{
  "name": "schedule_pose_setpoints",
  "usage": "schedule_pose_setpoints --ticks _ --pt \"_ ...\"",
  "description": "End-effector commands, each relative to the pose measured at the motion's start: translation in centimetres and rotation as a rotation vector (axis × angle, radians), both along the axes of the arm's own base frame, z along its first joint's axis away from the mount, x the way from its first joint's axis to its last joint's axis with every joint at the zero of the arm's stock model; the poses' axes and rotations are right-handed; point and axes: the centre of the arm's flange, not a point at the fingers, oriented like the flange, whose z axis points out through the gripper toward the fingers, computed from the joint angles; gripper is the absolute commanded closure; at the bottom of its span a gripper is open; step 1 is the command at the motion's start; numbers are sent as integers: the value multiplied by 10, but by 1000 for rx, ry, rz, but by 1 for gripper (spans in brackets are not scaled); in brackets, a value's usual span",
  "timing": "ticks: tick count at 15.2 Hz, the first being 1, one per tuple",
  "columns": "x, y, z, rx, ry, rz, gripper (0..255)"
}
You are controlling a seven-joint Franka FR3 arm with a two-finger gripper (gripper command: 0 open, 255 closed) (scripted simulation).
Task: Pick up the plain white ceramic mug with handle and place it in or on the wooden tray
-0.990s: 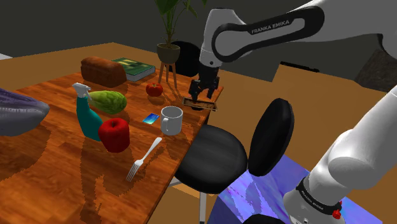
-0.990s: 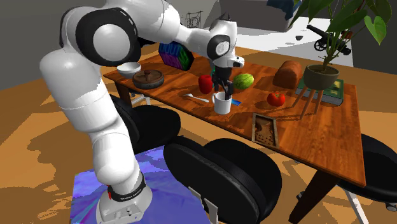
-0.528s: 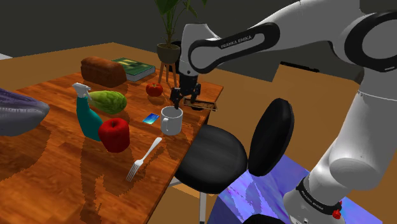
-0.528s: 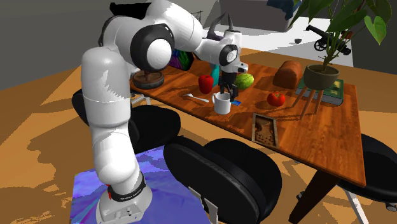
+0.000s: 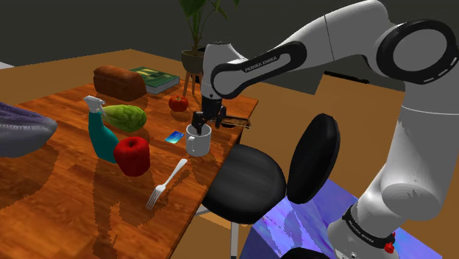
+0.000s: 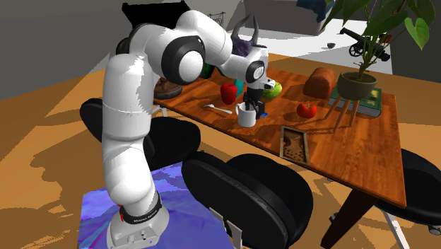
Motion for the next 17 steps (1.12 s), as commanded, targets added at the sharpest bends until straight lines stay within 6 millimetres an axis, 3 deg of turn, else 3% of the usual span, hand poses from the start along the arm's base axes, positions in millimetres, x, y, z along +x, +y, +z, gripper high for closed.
schedule_pose_setpoints --ticks 1,8,9,17 --pt "0 0 -8 0 -1 0 0" --pt "0 0 -8 0 0 0 0" --pt "0 0 -8 0 0 0 255" --pt "0 0 -8 0 0 0 255"
